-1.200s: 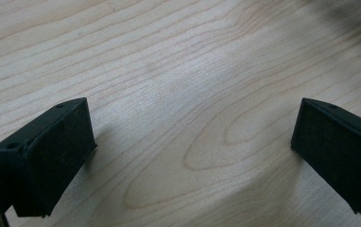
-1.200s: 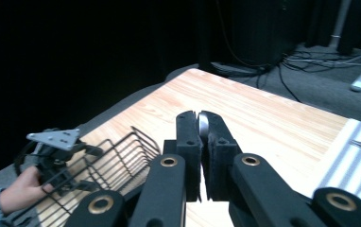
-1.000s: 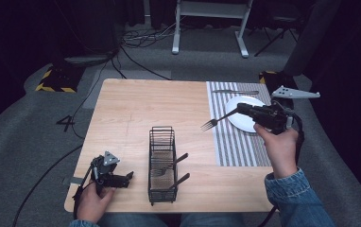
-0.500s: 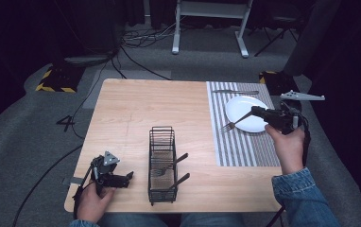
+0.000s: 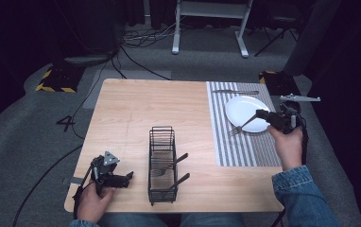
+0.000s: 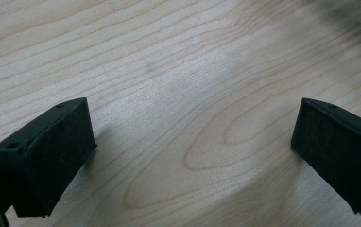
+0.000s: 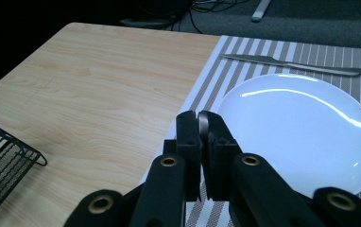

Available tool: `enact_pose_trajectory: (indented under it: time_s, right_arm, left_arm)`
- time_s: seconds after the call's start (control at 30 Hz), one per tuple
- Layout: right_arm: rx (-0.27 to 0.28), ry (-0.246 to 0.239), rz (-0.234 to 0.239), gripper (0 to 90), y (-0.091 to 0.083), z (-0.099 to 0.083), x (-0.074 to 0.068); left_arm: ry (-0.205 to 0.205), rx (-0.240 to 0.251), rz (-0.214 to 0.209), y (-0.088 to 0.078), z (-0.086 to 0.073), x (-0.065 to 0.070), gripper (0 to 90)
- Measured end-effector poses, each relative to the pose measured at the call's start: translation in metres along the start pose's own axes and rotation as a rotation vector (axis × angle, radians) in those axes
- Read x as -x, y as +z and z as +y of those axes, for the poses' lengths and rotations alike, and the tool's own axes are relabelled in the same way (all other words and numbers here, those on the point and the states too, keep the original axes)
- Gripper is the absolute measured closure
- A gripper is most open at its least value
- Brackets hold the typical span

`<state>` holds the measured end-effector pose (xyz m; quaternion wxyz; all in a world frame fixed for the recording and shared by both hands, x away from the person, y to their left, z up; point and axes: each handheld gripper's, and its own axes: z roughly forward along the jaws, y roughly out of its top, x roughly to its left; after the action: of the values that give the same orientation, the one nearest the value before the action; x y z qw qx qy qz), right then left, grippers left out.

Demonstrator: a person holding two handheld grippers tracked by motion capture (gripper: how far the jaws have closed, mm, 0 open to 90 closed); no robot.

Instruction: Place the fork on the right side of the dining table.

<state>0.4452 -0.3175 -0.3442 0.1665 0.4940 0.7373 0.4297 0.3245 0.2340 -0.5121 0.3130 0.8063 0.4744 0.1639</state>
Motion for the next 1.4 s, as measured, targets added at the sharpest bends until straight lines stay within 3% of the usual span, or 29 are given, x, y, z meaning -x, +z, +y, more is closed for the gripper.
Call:
enact_pose_trajectory:
  time_s: [0.3,1.0,1.3,1.4]
  right_arm:
    - [-0.019,0.040,0.009,86.2,0.009,-0.010,0.008]
    - [-0.044,0.066,0.003,85.3,0.016,-0.016,0.013]
    - [-0.064,0.108,-0.008,76.4,0.018,-0.016,0.027]
    - [-0.082,0.134,-0.015,69.2,0.020,-0.018,0.034]
  left_arm:
    - [0.000,0.000,0.000,0.000,0.000,0.000,0.2]
    - [0.000,0.000,0.000,0.000,0.000,0.000,0.2]
    - [0.000,0.000,0.000,0.000,0.000,0.000,0.3]
    - [0.000,0.000,0.000,0.000,0.000,0.000,0.2]
